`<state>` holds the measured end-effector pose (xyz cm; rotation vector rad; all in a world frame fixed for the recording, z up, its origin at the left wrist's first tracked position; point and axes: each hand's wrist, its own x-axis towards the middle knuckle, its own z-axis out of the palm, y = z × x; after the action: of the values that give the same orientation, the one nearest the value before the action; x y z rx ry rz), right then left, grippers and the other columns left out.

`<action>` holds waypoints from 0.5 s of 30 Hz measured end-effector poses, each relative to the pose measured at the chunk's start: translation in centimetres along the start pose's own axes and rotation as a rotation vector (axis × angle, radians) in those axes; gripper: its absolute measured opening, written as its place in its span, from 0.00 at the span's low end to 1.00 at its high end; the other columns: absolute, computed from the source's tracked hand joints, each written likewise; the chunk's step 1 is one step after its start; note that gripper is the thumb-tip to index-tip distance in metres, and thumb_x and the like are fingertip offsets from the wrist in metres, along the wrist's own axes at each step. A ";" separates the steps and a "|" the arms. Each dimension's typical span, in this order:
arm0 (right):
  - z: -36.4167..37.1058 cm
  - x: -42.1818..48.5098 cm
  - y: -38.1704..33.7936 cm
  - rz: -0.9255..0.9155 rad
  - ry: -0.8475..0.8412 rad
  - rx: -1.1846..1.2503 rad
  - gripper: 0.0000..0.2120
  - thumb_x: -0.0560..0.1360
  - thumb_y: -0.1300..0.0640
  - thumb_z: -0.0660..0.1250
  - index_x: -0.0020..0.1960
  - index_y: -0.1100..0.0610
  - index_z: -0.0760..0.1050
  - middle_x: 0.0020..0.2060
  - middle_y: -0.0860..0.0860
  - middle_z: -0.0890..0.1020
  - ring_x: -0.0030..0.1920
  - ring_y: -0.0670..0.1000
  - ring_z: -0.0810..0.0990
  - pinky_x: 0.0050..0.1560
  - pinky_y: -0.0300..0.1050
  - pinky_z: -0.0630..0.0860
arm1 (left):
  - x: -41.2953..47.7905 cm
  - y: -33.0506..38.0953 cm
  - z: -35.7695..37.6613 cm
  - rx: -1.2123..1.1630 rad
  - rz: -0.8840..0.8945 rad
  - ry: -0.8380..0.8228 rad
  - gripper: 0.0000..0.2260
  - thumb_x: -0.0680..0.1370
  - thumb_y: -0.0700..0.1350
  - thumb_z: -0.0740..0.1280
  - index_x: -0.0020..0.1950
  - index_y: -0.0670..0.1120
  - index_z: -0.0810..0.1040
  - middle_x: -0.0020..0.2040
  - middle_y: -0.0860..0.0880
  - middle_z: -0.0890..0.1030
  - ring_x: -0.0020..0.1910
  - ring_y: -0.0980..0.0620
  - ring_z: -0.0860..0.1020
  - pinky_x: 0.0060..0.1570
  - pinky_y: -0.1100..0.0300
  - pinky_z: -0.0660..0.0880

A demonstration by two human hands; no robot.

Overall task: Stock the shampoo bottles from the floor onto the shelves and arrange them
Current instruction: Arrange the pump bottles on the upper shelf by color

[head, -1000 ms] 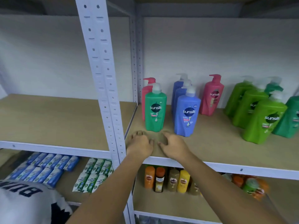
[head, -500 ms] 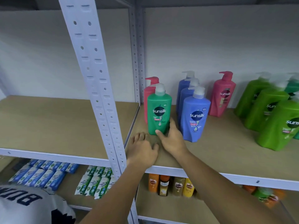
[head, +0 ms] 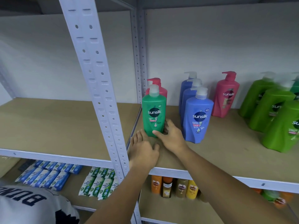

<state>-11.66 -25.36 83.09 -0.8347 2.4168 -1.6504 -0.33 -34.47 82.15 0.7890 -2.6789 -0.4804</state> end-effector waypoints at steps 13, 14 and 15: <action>-0.6 2.8 -2.4 0.122 0.183 0.076 0.29 0.79 0.50 0.67 0.78 0.53 0.62 0.71 0.51 0.74 0.70 0.52 0.73 0.67 0.42 0.68 | -0.2 0.5 -0.7 -0.083 -0.099 0.001 0.41 0.79 0.58 0.58 0.82 0.40 0.41 0.83 0.45 0.52 0.82 0.48 0.49 0.80 0.50 0.48; -0.6 3.4 -2.6 0.146 0.161 0.110 0.31 0.79 0.50 0.68 0.79 0.52 0.60 0.72 0.52 0.72 0.71 0.52 0.72 0.69 0.46 0.69 | -0.1 0.5 -0.6 -0.080 -0.098 0.000 0.41 0.79 0.59 0.58 0.82 0.40 0.41 0.83 0.46 0.52 0.82 0.49 0.49 0.80 0.51 0.48; -0.5 3.9 -2.6 0.163 0.143 0.153 0.33 0.79 0.51 0.69 0.79 0.51 0.58 0.73 0.51 0.71 0.71 0.52 0.72 0.70 0.49 0.70 | -0.1 0.6 -0.7 -0.079 -0.102 -0.001 0.41 0.79 0.59 0.58 0.82 0.40 0.41 0.83 0.46 0.51 0.82 0.49 0.48 0.80 0.52 0.47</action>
<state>-14.17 -27.58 86.43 -0.5002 2.3373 -1.8582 -0.23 -34.09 82.93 0.9059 -2.6123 -0.6075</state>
